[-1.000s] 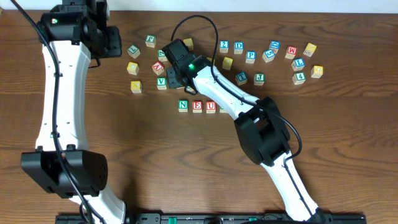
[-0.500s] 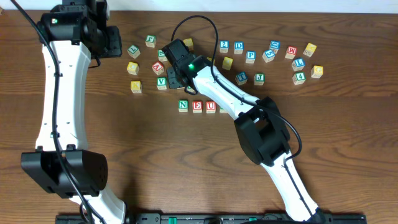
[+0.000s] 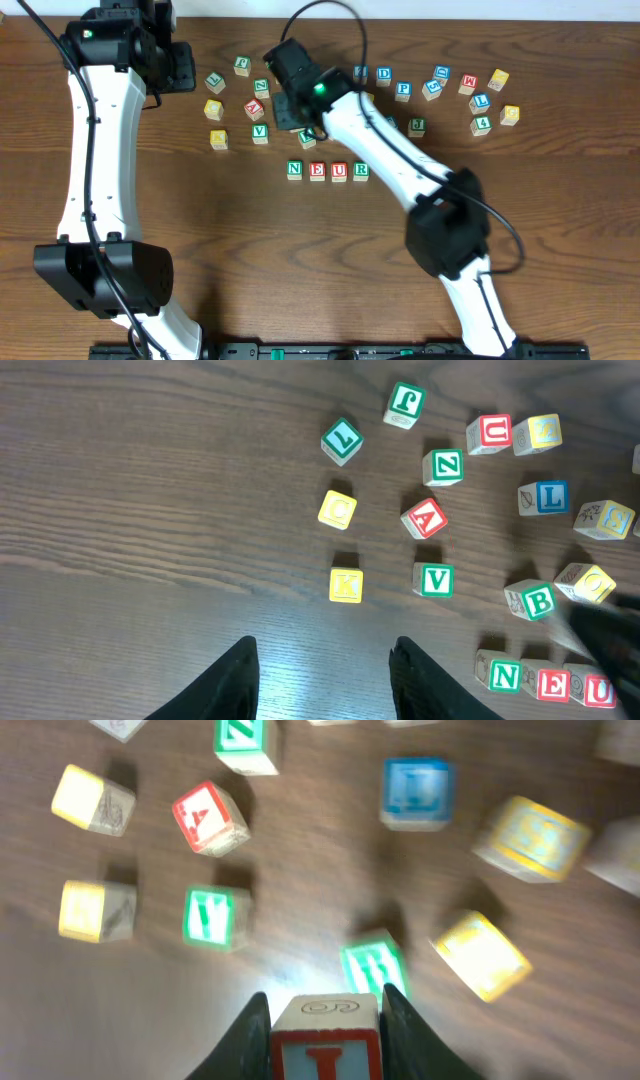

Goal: Spell out NEURIPS
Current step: 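Carry the red I block right toward the end of the row, then lower the I block right of the R block and release it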

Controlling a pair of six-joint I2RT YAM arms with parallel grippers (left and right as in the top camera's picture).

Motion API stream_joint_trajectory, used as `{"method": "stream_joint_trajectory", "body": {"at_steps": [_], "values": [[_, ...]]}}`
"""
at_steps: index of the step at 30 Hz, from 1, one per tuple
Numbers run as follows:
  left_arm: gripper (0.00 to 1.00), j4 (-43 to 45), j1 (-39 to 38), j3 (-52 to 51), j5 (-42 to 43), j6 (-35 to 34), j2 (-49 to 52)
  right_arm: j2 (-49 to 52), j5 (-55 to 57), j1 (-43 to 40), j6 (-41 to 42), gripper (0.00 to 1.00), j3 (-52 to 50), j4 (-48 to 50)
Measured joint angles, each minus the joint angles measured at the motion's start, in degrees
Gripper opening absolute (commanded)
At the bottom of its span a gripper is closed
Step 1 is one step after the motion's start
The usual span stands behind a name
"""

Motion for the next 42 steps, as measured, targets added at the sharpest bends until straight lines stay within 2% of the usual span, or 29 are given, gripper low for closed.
{"method": "stream_joint_trajectory", "body": {"at_steps": [4, 8, 13, 16, 25, 38, 42], "values": [[0.42, 0.0, 0.0, 0.0, 0.0, 0.0, 0.0, -7.4, 0.0, -2.5, -0.4, 0.24, 0.9, -11.7], [0.42, 0.0, 0.0, 0.0, 0.0, 0.0, 0.0, -10.6, 0.1, -6.7, -1.0, 0.23, 1.7, -22.4], [0.42, 0.0, 0.0, 0.0, 0.0, 0.0, 0.0, -10.5, 0.2, -10.5, -1.2, 0.24, -0.7, -27.8], [0.43, 0.0, 0.0, 0.0, 0.0, 0.0, 0.0, -10.4, 0.3, -11.5, -1.2, 0.25, -4.0, -28.1], [0.42, 0.0, 0.0, 0.0, 0.0, 0.0, 0.0, -10.3, 0.1, -11.8, -1.2, 0.24, -18.3, -20.0], [0.42, 0.0, 0.0, 0.0, 0.0, 0.0, 0.0, -10.2, 0.2, -14.2, -1.2, 0.23, -21.8, -15.8], [0.43, 0.0, 0.0, 0.0, 0.0, 0.0, 0.0, -10.2, 0.2, -14.2, -1.2, 0.21, -24.7, -11.9]]}}
